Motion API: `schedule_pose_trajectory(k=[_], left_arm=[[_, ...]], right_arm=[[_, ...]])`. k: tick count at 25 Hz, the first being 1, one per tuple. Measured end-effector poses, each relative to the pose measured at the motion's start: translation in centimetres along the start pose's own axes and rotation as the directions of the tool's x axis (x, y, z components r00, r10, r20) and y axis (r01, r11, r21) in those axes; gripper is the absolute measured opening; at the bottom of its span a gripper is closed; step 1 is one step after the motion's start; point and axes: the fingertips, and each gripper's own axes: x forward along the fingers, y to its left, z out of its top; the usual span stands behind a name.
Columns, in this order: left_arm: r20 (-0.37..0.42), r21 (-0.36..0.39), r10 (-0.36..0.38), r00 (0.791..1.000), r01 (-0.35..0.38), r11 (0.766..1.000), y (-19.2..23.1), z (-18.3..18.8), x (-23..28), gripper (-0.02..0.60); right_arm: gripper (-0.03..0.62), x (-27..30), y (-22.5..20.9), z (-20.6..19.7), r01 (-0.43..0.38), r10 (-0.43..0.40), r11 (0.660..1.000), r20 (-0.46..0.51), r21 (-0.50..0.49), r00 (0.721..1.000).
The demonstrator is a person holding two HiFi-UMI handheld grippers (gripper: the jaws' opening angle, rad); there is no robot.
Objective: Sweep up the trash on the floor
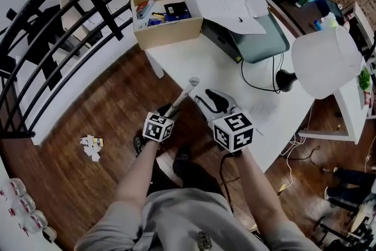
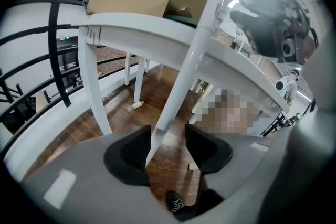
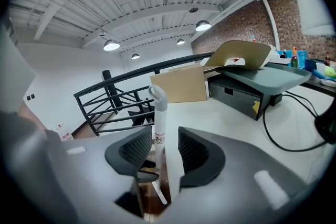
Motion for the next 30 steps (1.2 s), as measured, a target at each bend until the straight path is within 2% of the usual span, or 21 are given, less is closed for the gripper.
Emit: schedule_pose_trajectory(k=[2,4,5,6,7,8,10,13,17,20,24,30], left_arm=[[0.026,-0.005,0.013,1.0,-0.013,1.0,-0.3,0.4,-2.2,0.187],[0.071,-0.016,0.045,0.996,-0.044,0.999,0.3,0.9,-5.3,0.181],[0.1,-0.024,0.063,0.993,-0.061,0.998,0.8,1.2,-7.1,0.155],[0.133,-0.035,0.08,0.988,-0.076,0.996,1.3,1.7,-9.1,0.1],[0.172,-0.049,0.092,0.981,-0.085,0.995,1.7,2.2,-11.1,0.038],[0.214,-0.063,0.101,0.972,-0.089,0.994,2.0,2.7,-13.3,0.005],[0.296,-0.078,0.122,0.947,-0.103,0.992,2.7,3.4,-18.1,0.005],[0.392,-0.084,0.184,0.901,-0.165,0.983,4.2,3.2,-26.0,0.005],[0.475,-0.119,0.277,0.835,-0.251,0.961,6.3,1.8,-36.9,0.005],[0.515,-0.197,0.371,0.773,-0.314,0.929,7.8,-1.0,-44.6,0.005],[0.544,-0.303,0.472,0.694,-0.362,0.882,10.0,-6.1,-53.6,0.005],[0.561,-0.365,0.572,0.599,-0.44,0.82,11.6,-10.8,-64.0,0.005]], right_arm=[[0.133,-0.7,0.3,0.2,0.018,-0.018,1.0,0.003,0.013,1.0],[0.072,-0.9,1.7,0.9,0.016,-0.017,1.0,0.019,0.023,1.0],[0.021,-0.9,2.9,1.3,0.005,-0.005,1.0,0.027,0.02,1.0],[0.0,-0.7,4.2,1.8,-0.015,0.014,1.0,0.035,0.012,0.999],[0.0,-0.4,5.6,2.2,-0.04,0.039,0.999,0.041,0.001,0.998],[0.0,0.0,7.1,2.7,-0.067,0.068,0.998,0.046,-0.01,0.997],[0.0,1.1,10.8,3.4,-0.131,0.134,0.99,0.05,-0.046,0.99],[0.0,3.3,18.4,4.1,-0.246,0.255,0.957,0.037,-0.152,0.966],[0.0,5.7,30.2,5.0,-0.389,0.406,0.891,0.026,-0.234,0.913],[0.0,6.9,38.8,4.8,-0.483,0.501,0.829,-0.009,-0.282,0.865],[0.0,8.1,48.7,3.7,-0.571,0.588,0.755,-0.051,-0.321,0.807],[0.0,8.8,59.7,2.6,-0.654,0.676,0.664,-0.084,-0.363,0.732]])
